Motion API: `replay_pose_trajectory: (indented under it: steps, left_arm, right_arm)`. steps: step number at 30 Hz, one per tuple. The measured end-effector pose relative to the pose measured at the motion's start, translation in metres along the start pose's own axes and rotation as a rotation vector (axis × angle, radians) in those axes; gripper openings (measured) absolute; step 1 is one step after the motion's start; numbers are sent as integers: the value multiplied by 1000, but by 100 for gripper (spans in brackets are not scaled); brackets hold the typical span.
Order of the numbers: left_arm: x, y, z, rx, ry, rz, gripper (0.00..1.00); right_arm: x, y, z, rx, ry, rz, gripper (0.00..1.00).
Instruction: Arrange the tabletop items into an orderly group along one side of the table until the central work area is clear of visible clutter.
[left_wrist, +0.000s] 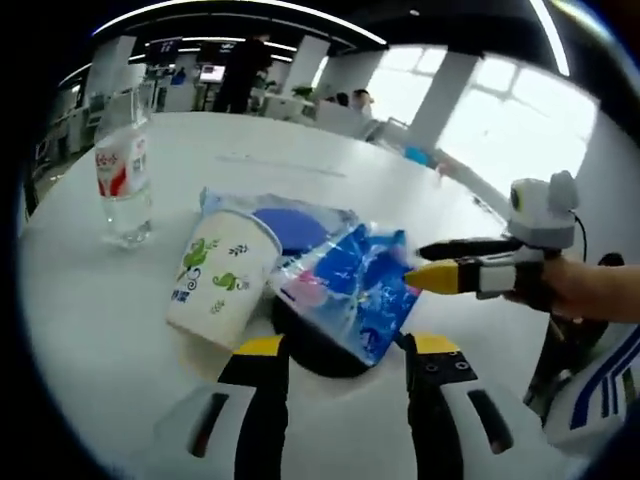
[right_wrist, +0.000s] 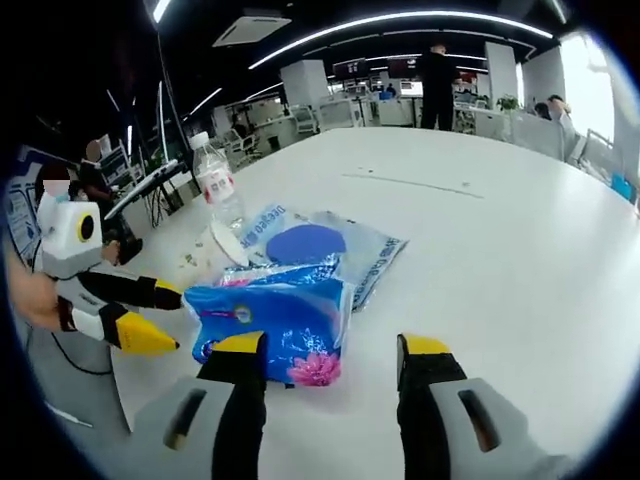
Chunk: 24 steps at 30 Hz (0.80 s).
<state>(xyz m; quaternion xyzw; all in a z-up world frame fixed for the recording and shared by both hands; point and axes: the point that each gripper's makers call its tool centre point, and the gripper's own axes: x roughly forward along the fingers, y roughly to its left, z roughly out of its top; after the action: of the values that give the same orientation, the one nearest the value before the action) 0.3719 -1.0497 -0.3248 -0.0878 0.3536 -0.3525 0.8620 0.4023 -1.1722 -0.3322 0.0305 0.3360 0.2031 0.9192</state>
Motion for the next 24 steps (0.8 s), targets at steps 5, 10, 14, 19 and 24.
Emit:
replay_pose_trajectory:
  steps: [5, 10, 14, 19, 24]
  left_arm:
    - [1, -1, -4, 48, 26, 8, 32]
    - [2, -5, -2, 8, 23, -15, 8]
    - [3, 4, -7, 28, 53, 17, 0]
    - [-2, 9, -7, 0, 56, 25, 0]
    - [-7, 8, 0, 6, 46, 33, 0]
  right_arm:
    - [3, 4, -2, -23, 4, 24, 44]
    - [4, 12, -3, -23, 6, 64, 19]
    - [1, 7, 2, -30, -18, 29, 0]
    - [-4, 9, 5, 10, -45, 37, 0]
    - [-11, 14, 7, 7, -54, 30, 0]
